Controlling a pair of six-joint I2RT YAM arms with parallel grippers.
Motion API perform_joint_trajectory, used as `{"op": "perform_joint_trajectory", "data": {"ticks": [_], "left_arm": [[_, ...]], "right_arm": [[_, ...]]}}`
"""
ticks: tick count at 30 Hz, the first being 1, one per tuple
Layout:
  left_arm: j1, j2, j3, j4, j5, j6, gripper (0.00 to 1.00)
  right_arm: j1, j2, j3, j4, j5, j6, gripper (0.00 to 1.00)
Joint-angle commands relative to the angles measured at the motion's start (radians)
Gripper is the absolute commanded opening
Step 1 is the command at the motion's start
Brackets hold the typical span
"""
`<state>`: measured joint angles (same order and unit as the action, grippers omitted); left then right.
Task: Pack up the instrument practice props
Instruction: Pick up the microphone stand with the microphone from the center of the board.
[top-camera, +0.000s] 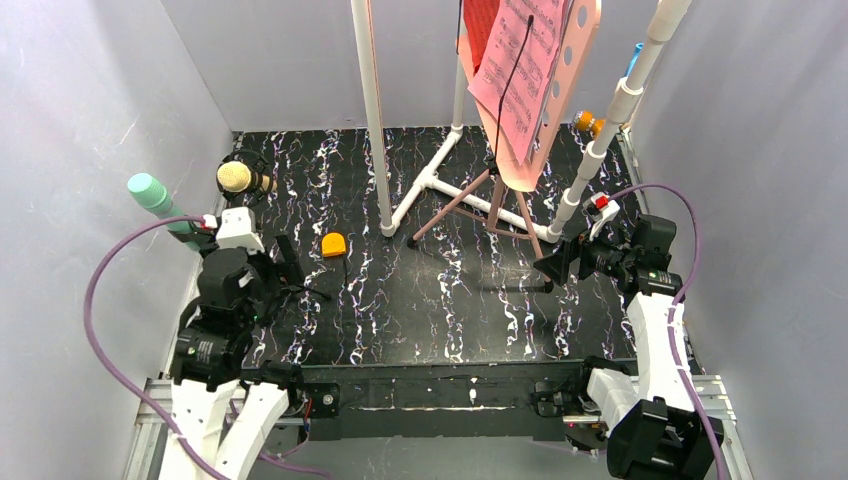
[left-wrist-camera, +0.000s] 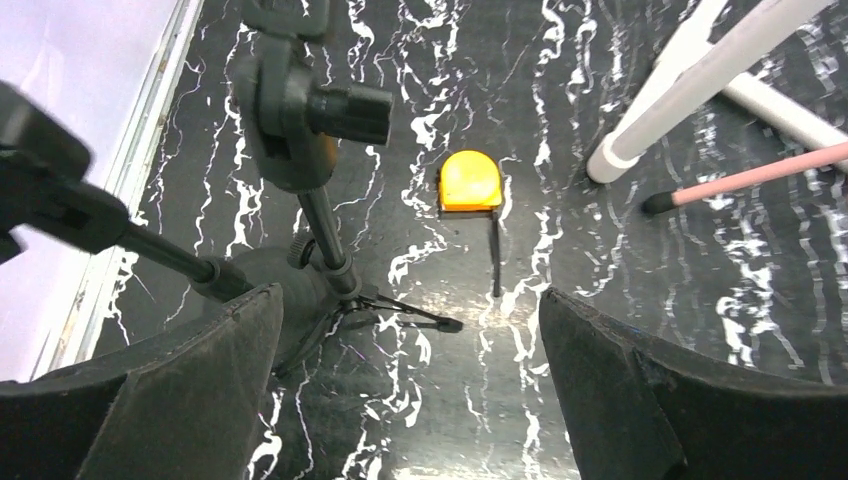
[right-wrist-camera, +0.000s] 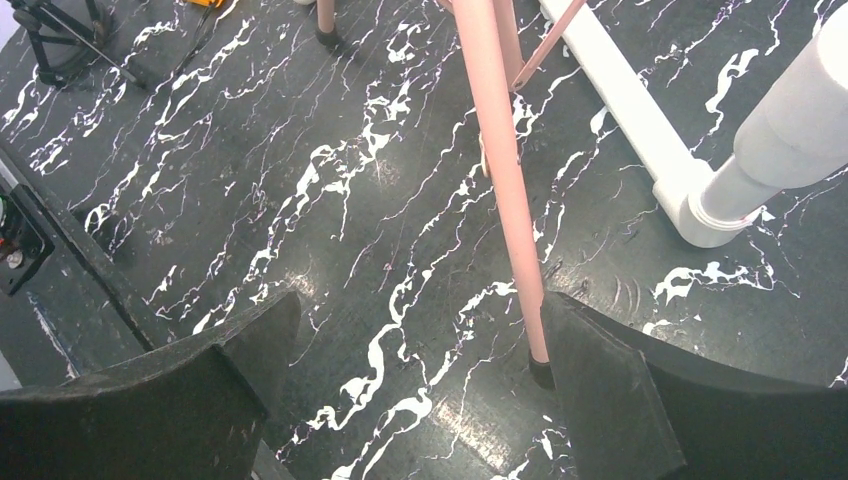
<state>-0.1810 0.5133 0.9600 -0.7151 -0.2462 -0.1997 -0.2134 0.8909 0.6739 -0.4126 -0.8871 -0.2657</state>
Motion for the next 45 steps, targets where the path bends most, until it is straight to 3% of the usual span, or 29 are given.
{"op": "perform_joint_trajectory", "data": {"ticks": [1, 5, 10, 15, 21, 25, 26, 27, 29, 45], "left_arm": [[-0.005, -0.005, -0.097, 0.183, -0.056, 0.090, 1.00], [-0.005, -0.010, -0.196, 0.301, -0.106, 0.142, 0.85], [-0.004, -0.019, -0.309, 0.466, -0.241, 0.179, 0.80], [-0.005, 0.006, -0.363, 0.603, -0.257, 0.234, 0.73], [-0.002, 0.026, -0.426, 0.770, -0.269, 0.300, 0.54], [-0.001, 0.031, -0.429, 0.775, -0.262, 0.311, 0.35], [0.000, 0.028, -0.431, 0.776, -0.260, 0.315, 0.26], [-0.001, 0.024, -0.432, 0.776, -0.260, 0.320, 0.11], [-0.001, 0.017, -0.429, 0.767, -0.238, 0.331, 0.00], [-0.001, -0.089, -0.324, 0.767, 0.322, 0.162, 0.00]], "right_arm": [[0.002, 0.011, 0.006, 0.041, 0.006, -0.004, 1.00], [0.000, 0.014, 0.006, 0.044, 0.007, -0.004, 1.00], [-0.007, 0.019, 0.006, 0.046, 0.014, -0.006, 1.00], [-0.012, 0.023, 0.005, 0.047, 0.018, -0.006, 1.00], [-0.021, 0.026, 0.006, 0.051, 0.020, -0.006, 1.00], [-0.023, 0.028, 0.006, 0.052, 0.020, -0.006, 1.00], [-0.024, 0.030, 0.006, 0.052, 0.020, -0.006, 1.00], [-0.024, 0.030, 0.006, 0.052, 0.021, -0.006, 1.00], [-0.024, 0.031, 0.006, 0.051, 0.022, -0.006, 1.00], [-0.024, 0.029, 0.006, 0.049, 0.025, -0.004, 1.00]]}}
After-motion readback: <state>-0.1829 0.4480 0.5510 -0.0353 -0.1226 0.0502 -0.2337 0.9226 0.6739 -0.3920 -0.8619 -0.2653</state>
